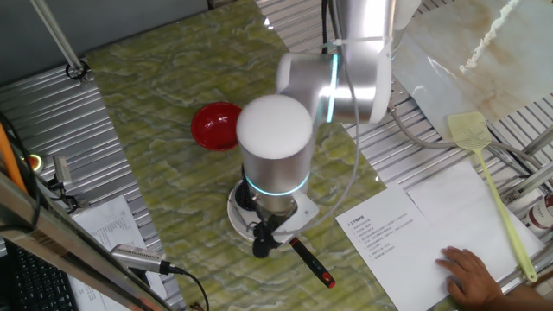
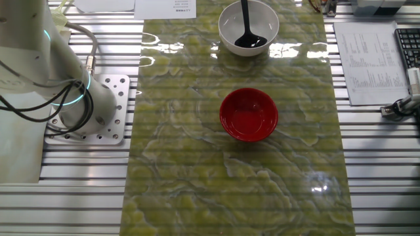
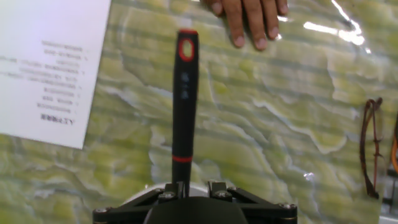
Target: Scoop water with a large spoon from one bowl to another
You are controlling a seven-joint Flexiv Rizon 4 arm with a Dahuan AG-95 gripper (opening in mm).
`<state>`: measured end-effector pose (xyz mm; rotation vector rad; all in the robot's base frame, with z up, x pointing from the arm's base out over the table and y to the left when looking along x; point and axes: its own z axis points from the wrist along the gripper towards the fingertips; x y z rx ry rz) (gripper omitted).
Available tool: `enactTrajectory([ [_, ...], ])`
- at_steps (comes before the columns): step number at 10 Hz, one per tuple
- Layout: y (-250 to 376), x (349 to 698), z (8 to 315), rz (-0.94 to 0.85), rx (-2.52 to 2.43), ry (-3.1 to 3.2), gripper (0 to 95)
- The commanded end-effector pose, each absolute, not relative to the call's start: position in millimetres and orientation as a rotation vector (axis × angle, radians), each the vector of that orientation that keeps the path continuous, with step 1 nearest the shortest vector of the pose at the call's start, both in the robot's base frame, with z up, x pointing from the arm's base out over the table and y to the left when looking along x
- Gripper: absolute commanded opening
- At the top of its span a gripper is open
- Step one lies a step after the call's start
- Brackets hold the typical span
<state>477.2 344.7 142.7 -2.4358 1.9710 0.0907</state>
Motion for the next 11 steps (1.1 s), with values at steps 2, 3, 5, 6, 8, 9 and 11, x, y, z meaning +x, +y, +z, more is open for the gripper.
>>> enactTrajectory([
  [2,343,481,143,0.055,-2.432,2.017,19.0],
  [3,343,481,143,0.056,-2.443,2.003,19.0],
  [5,343,481,143,0.042,-2.510,1.934,19.0],
  [6,343,481,143,0.030,-2.533,1.911,19.0],
  [8,343,481,143,0.029,-2.539,1.883,19.0],
  [9,349,479,141,0.049,-2.535,1.870,19.0],
  [11,362,475,138,0.047,-2.520,1.888,19.0],
])
